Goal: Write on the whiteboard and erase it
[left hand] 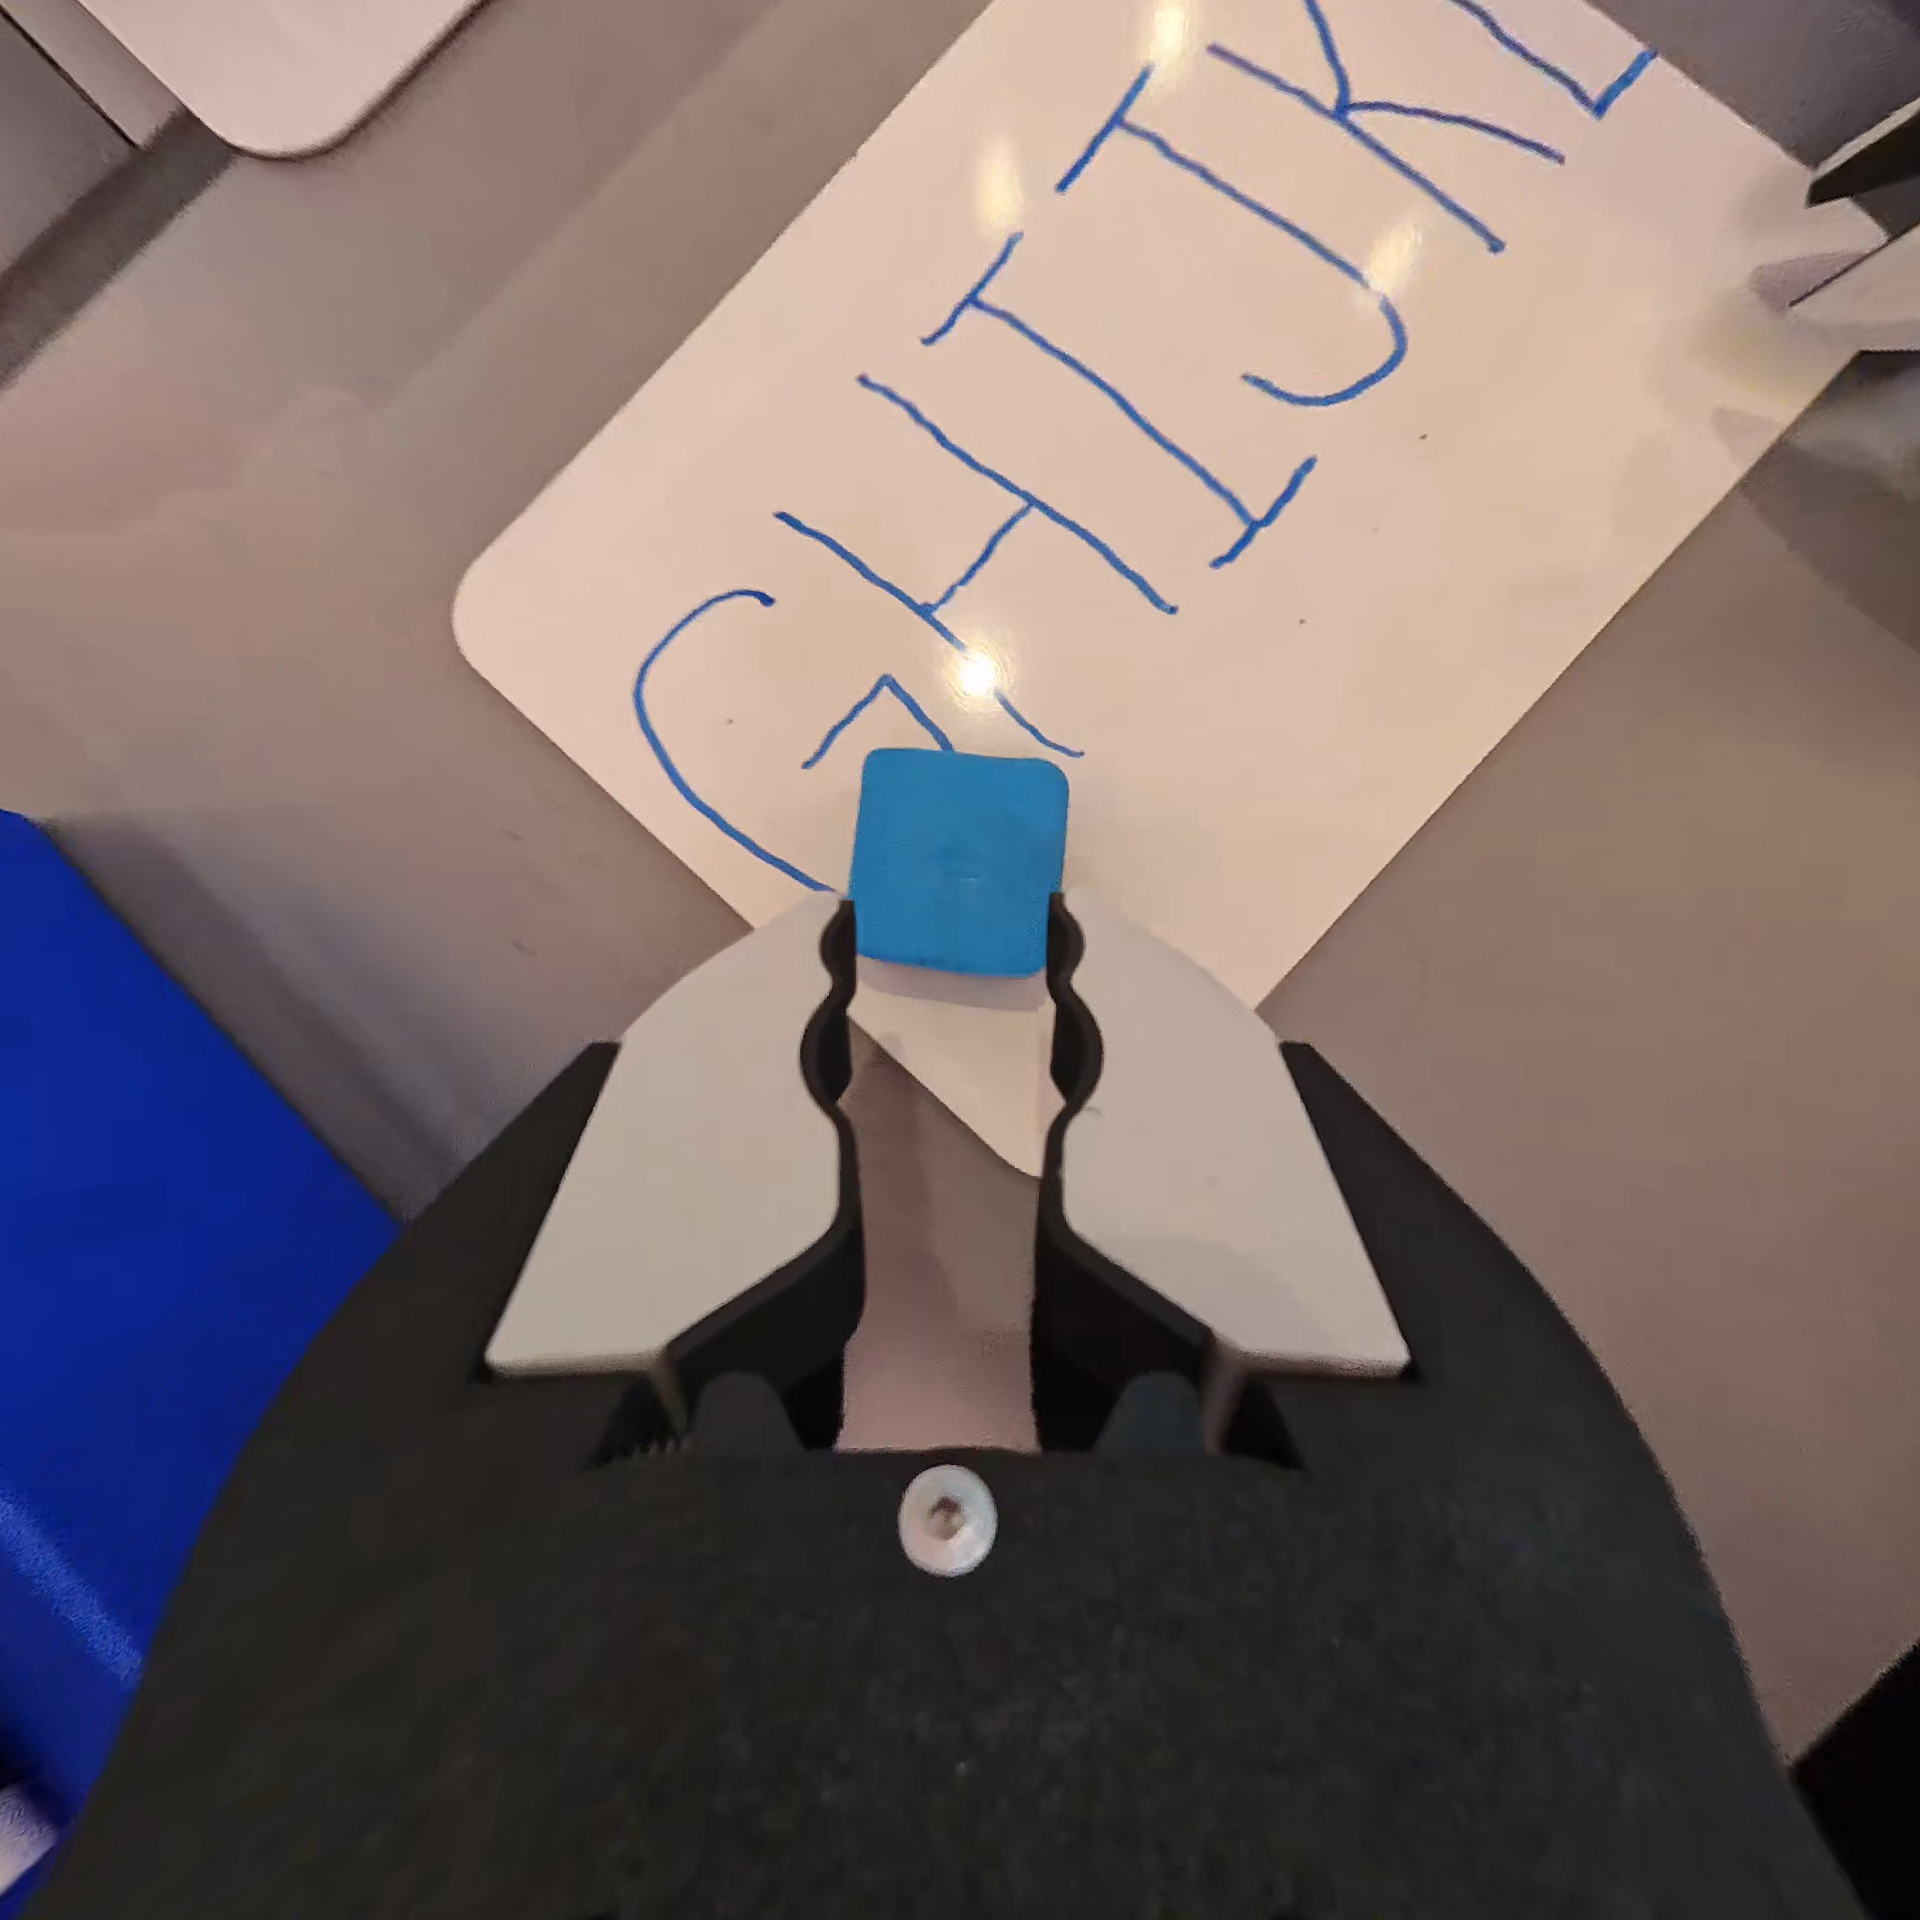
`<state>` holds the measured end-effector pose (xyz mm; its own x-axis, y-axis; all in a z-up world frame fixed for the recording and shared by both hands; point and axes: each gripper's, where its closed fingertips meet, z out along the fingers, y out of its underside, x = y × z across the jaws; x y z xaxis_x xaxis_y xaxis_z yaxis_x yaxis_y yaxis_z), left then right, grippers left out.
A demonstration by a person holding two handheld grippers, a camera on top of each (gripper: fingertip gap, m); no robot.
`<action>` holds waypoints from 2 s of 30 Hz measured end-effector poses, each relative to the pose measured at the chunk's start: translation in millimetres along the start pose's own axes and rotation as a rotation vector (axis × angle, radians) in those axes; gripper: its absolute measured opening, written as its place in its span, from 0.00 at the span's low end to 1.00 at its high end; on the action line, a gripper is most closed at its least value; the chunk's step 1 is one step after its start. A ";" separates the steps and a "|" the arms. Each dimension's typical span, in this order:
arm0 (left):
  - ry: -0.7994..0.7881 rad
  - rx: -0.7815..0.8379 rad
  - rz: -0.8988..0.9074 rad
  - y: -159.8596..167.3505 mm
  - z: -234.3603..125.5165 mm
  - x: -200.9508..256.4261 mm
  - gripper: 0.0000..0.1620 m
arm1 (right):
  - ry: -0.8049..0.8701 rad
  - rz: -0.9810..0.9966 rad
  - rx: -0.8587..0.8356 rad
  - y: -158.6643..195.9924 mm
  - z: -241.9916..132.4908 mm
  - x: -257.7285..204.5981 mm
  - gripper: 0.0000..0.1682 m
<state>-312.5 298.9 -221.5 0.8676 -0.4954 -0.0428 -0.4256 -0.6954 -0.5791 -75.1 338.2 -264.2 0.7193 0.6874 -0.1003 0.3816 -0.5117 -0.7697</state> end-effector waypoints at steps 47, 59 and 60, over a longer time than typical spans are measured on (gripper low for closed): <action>0.022 -0.325 0.154 13.8 42.9 -0.7 0.36 | 0.026 -0.016 -0.091 13.6 9.1 11.9 0.00; 0.035 -0.416 0.183 16.8 51.4 -18.4 0.31 | 0.026 -0.015 -0.091 13.8 8.7 11.8 0.00; 0.033 -0.422 0.178 13.1 54.3 -22.4 0.31 | 0.026 -0.015 -0.091 13.8 8.7 11.8 0.00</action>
<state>-323.6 329.2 -272.3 0.7657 -0.6379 -0.0821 -0.6408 -0.7456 -0.1829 -66.4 343.7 -281.5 0.7272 0.6827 -0.0717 0.4431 -0.5466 -0.7106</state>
